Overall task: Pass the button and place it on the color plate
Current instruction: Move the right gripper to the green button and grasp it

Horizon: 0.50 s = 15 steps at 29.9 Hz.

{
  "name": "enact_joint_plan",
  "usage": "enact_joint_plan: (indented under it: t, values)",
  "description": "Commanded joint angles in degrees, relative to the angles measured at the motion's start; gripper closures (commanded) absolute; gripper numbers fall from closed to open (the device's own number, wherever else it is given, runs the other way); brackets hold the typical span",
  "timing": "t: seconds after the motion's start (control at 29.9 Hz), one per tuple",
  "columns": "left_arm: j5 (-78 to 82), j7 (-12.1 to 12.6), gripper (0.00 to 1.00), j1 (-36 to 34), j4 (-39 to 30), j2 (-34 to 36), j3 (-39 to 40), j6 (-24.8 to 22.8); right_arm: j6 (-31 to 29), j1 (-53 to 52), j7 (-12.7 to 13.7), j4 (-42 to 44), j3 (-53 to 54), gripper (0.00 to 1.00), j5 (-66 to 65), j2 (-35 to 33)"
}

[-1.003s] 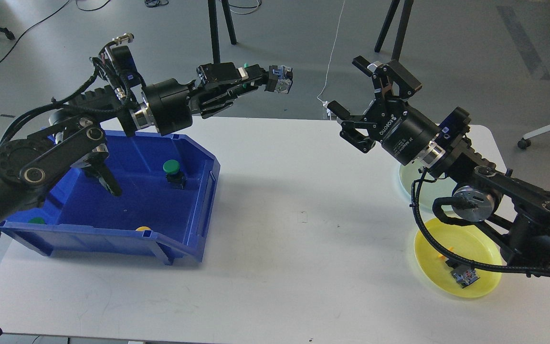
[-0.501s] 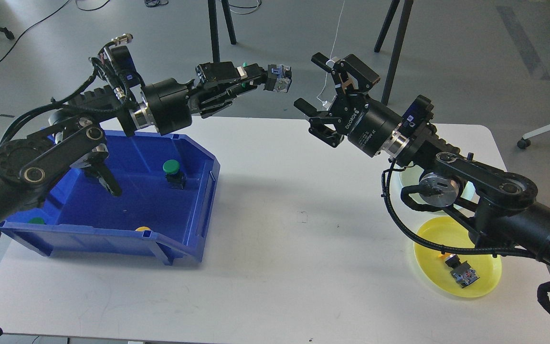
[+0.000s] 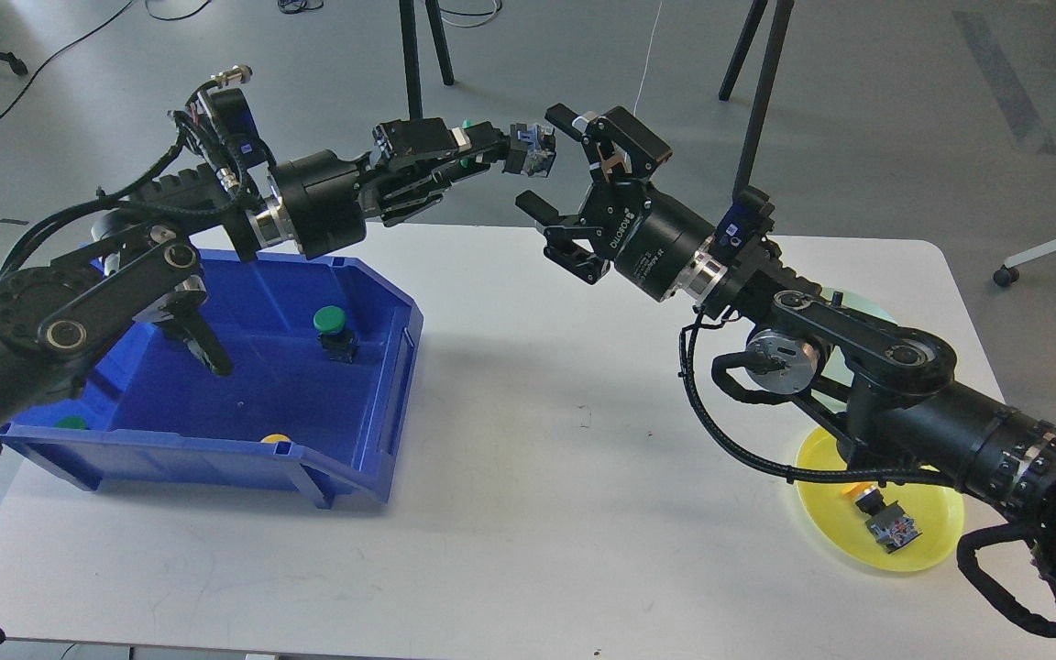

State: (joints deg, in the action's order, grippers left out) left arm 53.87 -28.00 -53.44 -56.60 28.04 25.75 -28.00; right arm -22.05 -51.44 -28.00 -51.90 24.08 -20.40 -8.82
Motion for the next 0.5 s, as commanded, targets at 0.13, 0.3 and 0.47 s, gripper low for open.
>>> enact_joint_plan:
  t: [0.13, 0.3, 0.47]
  values:
    - [0.0, 0.0, 0.81, 0.0, 0.1, 0.0, 0.0, 0.0, 0.3, -0.4, 0.0, 0.8, 0.4, 0.05, 0.1, 1.3]
    - [0.0, 0.0, 0.81, 0.0, 0.3, 0.0, 0.0, 0.0, 0.3, -0.7, 0.0, 1.9, 0.8, 0.07, 0.1, 2.0]
    - [0.0, 0.0, 0.81, 0.0, 0.3, 0.0, 0.0, 0.0, 0.4, -0.8, 0.0, 1.9, 1.1, 0.13, 0.2, 2.0]
